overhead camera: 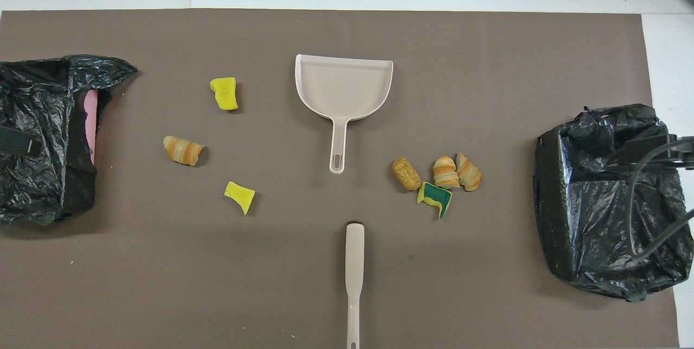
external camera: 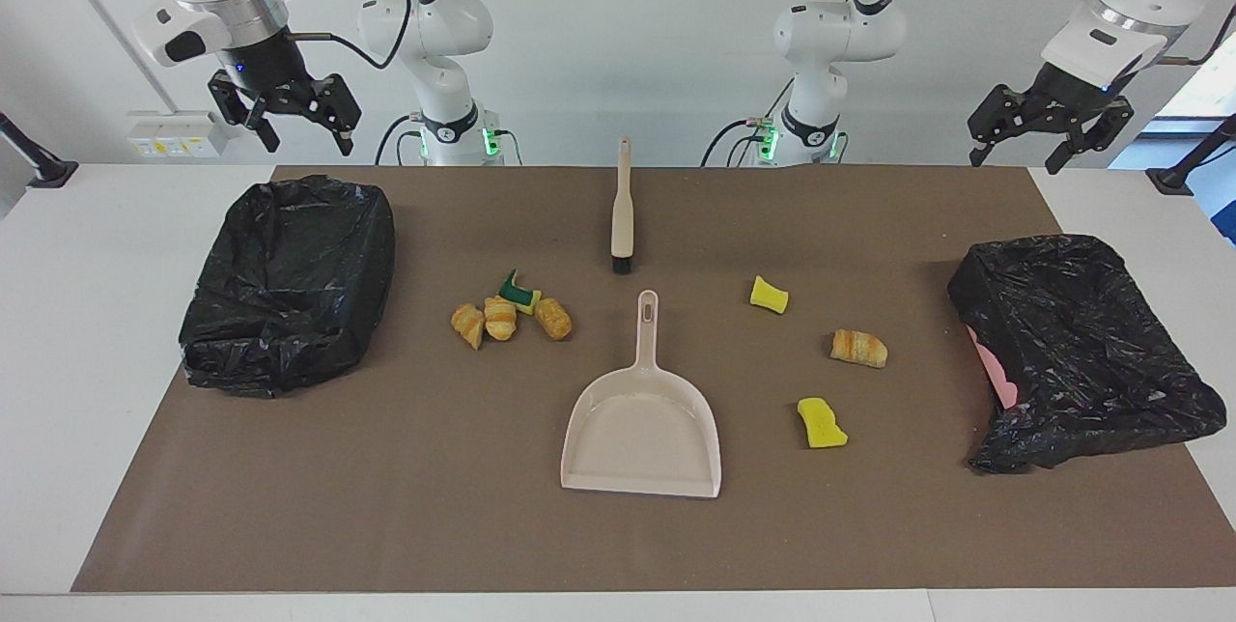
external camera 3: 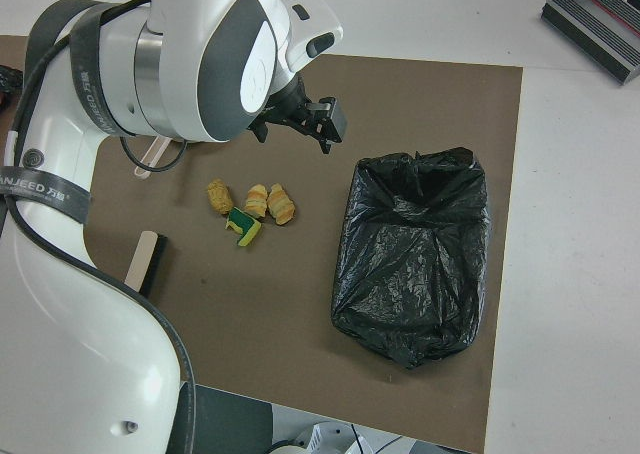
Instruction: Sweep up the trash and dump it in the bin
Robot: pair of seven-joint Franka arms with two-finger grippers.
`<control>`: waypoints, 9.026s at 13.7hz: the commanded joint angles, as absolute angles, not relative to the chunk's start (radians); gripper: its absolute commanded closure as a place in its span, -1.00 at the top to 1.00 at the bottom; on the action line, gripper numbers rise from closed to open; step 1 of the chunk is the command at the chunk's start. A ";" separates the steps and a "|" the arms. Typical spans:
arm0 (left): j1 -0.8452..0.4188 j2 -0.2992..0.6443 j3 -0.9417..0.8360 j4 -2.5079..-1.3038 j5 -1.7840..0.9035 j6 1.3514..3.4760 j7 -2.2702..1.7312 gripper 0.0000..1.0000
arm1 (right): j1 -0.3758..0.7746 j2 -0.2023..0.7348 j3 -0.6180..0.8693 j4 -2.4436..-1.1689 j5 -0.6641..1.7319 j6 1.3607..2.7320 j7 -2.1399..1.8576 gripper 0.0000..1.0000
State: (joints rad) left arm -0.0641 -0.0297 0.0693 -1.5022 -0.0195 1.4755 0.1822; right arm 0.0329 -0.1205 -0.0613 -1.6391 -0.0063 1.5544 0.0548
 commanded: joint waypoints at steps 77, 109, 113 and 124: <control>-1.215 -0.069 0.041 -2.361 -0.034 2.246 -0.940 1.00 | 0.546 0.609 -0.002 -1.410 0.066 2.105 0.584 -1.00; -1.113 -0.067 0.055 -2.260 -0.034 2.067 -0.943 -1.00 | 0.259 0.081 0.006 -1.729 -0.051 1.586 -0.719 -1.00; -0.978 -0.054 0.055 -2.215 -0.023 2.016 -0.865 -1.00 | 0.308 0.077 0.008 -1.805 -0.052 1.653 -0.710 -1.00; -0.452 0.037 0.055 -2.043 0.118 1.913 -0.462 -1.00 | 0.452 0.101 0.008 -1.965 -0.060 1.919 -0.632 -1.00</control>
State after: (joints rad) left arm -0.5261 0.0007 0.0701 -2.0816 0.0830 1.9275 -0.5227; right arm 0.4286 0.1126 0.0039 -1.9184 -0.0329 1.8578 -0.6528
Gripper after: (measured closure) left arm 0.740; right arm 0.683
